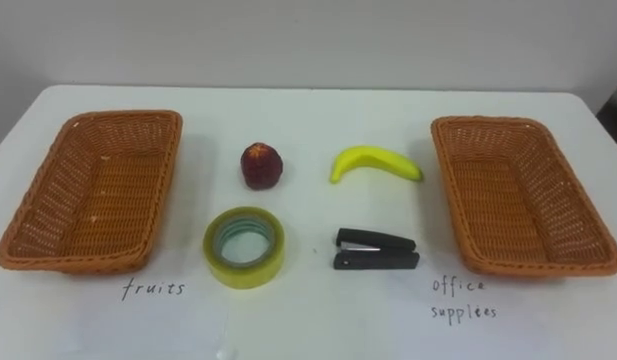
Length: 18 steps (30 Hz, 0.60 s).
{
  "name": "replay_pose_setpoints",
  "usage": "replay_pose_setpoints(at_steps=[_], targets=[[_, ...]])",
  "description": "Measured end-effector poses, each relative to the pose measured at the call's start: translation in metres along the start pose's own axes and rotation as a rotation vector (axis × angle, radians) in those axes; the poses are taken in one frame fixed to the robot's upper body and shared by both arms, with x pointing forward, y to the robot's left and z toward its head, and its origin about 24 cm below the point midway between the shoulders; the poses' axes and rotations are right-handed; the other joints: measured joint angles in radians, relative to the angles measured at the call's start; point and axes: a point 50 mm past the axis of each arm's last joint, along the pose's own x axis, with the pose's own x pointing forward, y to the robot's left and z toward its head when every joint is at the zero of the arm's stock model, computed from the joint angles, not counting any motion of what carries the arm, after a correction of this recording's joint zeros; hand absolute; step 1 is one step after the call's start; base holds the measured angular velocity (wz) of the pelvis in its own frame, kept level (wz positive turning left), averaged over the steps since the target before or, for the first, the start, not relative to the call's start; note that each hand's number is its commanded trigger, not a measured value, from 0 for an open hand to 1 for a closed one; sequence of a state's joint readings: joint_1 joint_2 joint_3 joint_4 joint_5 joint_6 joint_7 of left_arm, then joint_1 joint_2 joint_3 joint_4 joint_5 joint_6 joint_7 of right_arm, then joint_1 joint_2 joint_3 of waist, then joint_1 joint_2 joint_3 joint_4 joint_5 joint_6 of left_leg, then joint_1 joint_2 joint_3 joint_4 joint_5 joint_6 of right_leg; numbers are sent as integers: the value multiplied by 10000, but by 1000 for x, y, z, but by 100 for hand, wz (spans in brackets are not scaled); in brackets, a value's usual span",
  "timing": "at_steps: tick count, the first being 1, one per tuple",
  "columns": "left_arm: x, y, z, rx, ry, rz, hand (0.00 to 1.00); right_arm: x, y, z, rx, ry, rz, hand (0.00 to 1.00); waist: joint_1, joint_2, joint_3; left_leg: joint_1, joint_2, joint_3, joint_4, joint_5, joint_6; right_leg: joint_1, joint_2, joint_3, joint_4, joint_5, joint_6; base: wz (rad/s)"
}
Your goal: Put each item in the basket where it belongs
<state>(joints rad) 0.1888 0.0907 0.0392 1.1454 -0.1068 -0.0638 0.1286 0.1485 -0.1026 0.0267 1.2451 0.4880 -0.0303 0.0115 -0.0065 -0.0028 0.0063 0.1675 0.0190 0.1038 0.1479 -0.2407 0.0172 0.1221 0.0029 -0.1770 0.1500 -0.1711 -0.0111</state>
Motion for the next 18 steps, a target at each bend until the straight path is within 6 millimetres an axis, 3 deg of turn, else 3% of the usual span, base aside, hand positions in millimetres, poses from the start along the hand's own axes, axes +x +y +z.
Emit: replay_pose_setpoints(at_steps=[10,18], targets=[[-2,16,-12,-452,578,531,0,-6,-29,-21,2928,518,-1644,0,-317,-72,-36,-9,-4,23,-16,0,1,-38,17,142,22,-15,-5,-1],[-3,21,-18,-672,884,918,0,-7,-41,-1,5788,-239,-2634,0,-660,-211,-81,12,-4,153,12,0,1,-99,40,342,55,-18,-9,-5]])
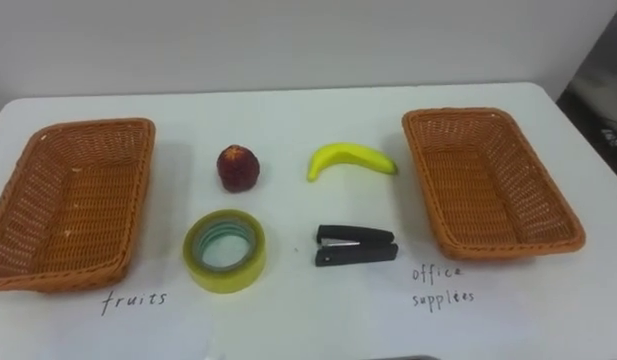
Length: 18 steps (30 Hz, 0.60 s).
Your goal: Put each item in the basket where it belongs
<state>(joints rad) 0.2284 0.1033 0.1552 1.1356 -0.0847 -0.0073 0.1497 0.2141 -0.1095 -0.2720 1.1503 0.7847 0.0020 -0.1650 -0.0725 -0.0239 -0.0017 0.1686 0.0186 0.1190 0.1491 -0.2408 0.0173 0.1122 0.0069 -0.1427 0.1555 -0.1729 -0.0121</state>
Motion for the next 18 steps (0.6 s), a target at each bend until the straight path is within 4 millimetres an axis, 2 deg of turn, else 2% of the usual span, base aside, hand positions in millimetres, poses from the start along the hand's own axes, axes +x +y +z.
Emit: replay_pose_setpoints(at_steps=[7,11,18], targets=[[0,12,1,-114,-79,335,0,-4,1,43,2377,-1441,-1002,0,-178,-135,6,0,7,153,-14,0,0,-146,2,140,179,-14,-10,-6],[-1,23,-2,74,-204,717,0,-11,6,71,3260,-2384,-1444,0,-308,-224,15,-28,-11,186,-58,0,1,-364,-9,279,485,-169,-16,-5],[-3,28,-2,386,-470,1062,0,-28,13,108,4248,-3784,-2026,0,-398,-266,4,-164,-25,288,-126,3,4,-630,-4,381,673,-219,-29,-7]])
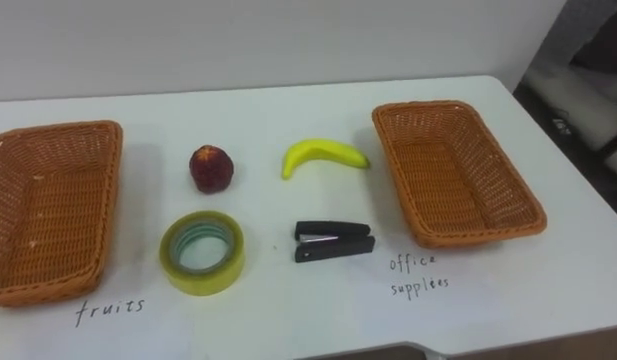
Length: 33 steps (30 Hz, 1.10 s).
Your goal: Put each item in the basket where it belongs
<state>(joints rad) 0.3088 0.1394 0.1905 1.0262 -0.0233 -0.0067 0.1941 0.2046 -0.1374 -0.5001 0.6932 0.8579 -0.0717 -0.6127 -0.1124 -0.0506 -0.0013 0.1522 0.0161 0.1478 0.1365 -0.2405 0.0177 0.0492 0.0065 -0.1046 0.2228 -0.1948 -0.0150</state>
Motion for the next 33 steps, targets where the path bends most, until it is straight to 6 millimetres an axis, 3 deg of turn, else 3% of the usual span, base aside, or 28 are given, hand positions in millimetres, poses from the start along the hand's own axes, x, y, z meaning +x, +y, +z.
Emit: replay_pose_setpoints(at_steps=[7,18,24,33], targets=[[1,-1,8,126,-306,146,0,-18,28,44,1002,-1982,491,0,24,33,33,-14,-6,73,58,1,0,7,7,89,-56,-1,3,-2],[1,-2,11,245,-449,54,0,-34,37,68,1247,-3471,-76,0,70,-19,-2,-146,-38,47,76,1,0,-102,-13,87,-178,-6,29,0],[0,-1,7,385,-379,84,0,-59,50,94,1408,-5293,320,0,70,-23,-4,-237,-42,55,81,3,0,-155,0,152,-171,6,41,-2],[0,-1,7,639,-381,143,0,-95,64,141,2138,-7587,1420,0,106,-225,-35,-216,-51,52,95,2,0,-128,-13,108,-184,11,48,0]])
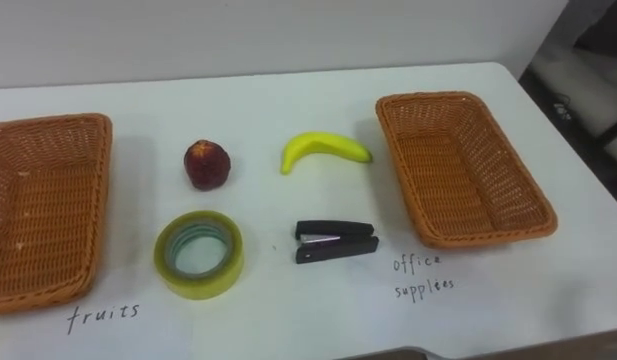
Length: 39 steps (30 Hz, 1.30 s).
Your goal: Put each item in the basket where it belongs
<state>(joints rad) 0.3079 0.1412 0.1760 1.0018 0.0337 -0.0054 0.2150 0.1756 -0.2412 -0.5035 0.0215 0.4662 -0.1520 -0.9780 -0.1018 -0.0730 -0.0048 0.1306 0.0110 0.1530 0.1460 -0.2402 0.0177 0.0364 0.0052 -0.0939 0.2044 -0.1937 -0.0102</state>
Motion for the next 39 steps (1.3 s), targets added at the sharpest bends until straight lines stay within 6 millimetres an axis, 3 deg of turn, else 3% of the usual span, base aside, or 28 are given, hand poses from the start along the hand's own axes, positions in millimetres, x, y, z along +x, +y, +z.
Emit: replay_pose_setpoints(at_steps=[7,11,24,39], targets=[[0,-3,-3,683,107,-186,0,-12,14,33,-519,-2833,1058,0,17,-16,25,-31,8,6,0,0,0,-103,-4,-56,30,7,6,0],[2,-4,-1,697,135,-222,0,-20,23,48,-189,-3593,1528,0,303,-15,53,-38,5,1,-2,1,2,-158,3,33,194,7,5,-6],[1,-1,-9,739,442,-349,0,-32,49,72,181,-4876,3134,0,569,-341,58,-162,12,-134,144,1,3,-159,-12,-41,171,6,-1,4],[2,-3,-11,1445,533,-463,0,-63,81,110,-321,-7957,5449,0,598,-291,97,-164,84,-223,206,1,2,-116,-6,-324,159,89,-97,2]])
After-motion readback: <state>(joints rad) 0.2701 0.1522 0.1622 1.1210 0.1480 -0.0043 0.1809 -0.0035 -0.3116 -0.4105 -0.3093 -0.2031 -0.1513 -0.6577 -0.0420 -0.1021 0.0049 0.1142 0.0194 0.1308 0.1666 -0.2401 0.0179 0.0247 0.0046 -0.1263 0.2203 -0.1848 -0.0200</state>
